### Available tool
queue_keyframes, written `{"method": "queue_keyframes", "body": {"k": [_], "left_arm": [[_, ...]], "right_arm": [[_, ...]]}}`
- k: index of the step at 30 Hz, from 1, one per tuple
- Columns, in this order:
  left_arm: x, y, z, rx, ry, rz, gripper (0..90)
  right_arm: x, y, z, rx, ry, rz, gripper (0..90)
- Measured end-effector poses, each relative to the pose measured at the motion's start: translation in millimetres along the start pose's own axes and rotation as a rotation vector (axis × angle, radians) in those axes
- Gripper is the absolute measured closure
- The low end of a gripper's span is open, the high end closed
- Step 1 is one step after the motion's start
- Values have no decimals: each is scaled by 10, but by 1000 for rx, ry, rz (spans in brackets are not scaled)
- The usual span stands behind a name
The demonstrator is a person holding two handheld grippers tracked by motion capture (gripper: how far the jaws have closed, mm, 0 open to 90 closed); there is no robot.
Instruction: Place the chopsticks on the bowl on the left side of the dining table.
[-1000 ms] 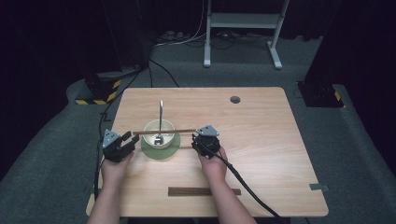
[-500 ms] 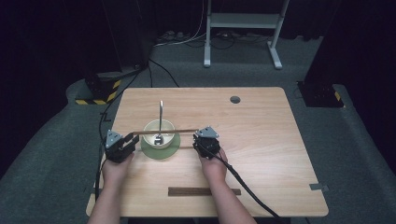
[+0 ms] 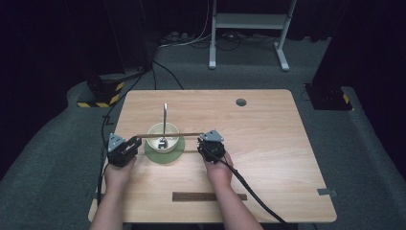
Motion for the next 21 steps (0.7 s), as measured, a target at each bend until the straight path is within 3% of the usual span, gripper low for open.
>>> {"method": "queue_keyframes", "body": {"k": [21], "left_arm": [[19, 3, -1, -5, -10, -2, 732]], "right_arm": [[10, 2, 0, -6, -4, 5, 667]]}}
Point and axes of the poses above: each handheld gripper's, and its own axes: y roughly forward along the jaws, z roughly out of its underside, x roughly to its left, the point moved 2 cm from there along y, roughly forward along the jaws, and after that the axes turned 7 degrees about -y, right-handed, at the moved point
